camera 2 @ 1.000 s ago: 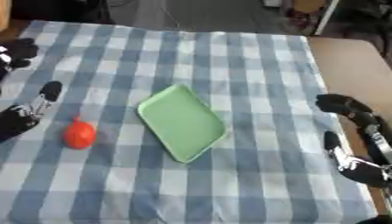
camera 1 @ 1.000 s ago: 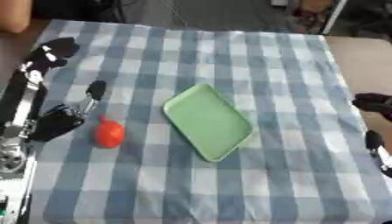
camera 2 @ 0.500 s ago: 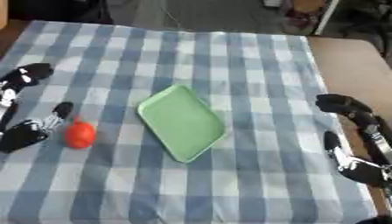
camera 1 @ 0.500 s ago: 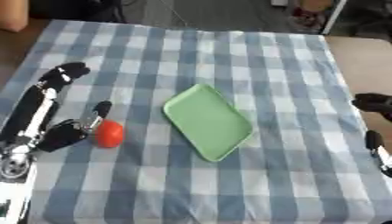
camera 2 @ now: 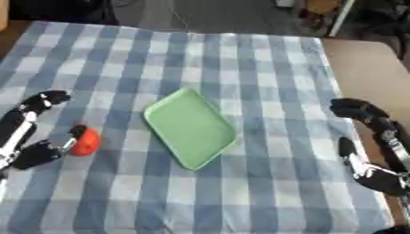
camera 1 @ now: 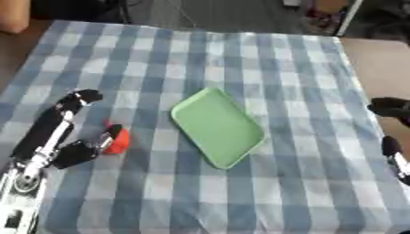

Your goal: Pick up objects on the table and place them in the box.

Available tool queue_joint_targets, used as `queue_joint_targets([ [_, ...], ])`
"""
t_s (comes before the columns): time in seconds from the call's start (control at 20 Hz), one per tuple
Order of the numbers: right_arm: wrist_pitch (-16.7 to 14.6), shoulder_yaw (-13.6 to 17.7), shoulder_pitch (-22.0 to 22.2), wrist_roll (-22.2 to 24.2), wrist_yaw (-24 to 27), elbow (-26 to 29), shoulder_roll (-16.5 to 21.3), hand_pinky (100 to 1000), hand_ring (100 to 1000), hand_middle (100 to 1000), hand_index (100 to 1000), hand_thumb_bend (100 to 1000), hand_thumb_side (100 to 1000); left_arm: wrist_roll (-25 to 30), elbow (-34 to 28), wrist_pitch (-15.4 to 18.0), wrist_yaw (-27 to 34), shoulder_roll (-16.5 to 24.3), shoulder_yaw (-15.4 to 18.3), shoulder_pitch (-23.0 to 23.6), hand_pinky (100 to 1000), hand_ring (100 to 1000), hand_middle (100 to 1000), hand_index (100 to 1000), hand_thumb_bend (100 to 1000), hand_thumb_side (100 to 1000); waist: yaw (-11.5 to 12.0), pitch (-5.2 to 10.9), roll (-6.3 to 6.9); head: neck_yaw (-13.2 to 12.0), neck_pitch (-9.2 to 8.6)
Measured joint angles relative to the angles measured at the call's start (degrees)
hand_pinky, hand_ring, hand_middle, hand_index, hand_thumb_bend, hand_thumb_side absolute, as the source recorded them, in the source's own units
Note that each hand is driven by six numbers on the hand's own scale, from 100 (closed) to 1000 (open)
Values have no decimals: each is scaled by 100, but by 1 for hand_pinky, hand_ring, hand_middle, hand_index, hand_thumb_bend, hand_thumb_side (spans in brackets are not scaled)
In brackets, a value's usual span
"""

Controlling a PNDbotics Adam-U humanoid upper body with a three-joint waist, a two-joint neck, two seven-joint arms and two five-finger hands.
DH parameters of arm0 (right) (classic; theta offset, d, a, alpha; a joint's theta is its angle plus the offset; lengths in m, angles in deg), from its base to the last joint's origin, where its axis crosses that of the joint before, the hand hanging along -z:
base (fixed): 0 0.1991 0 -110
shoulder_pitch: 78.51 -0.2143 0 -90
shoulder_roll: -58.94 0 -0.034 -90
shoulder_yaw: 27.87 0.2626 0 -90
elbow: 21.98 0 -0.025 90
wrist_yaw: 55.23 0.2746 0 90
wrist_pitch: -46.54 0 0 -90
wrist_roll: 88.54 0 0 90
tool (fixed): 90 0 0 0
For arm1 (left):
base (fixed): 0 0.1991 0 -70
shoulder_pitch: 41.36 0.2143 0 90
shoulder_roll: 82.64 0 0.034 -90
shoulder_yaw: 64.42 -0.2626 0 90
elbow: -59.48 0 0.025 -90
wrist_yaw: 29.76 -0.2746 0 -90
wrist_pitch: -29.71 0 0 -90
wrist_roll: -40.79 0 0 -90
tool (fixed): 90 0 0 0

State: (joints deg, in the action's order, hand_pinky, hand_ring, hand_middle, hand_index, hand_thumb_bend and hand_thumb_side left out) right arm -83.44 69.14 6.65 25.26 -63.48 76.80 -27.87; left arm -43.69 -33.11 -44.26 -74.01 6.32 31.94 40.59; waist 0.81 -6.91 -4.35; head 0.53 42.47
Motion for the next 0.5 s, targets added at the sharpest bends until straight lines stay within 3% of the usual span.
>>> queue_joint_targets([
  [0.5, 1, -2, 0, 1, 2, 0, 0, 832, 829, 855, 843, 100, 460, 41, 374, 204, -260, 160, -156, -65, 834, 822, 866, 901, 528, 767, -17, 0, 0, 0, 0],
])
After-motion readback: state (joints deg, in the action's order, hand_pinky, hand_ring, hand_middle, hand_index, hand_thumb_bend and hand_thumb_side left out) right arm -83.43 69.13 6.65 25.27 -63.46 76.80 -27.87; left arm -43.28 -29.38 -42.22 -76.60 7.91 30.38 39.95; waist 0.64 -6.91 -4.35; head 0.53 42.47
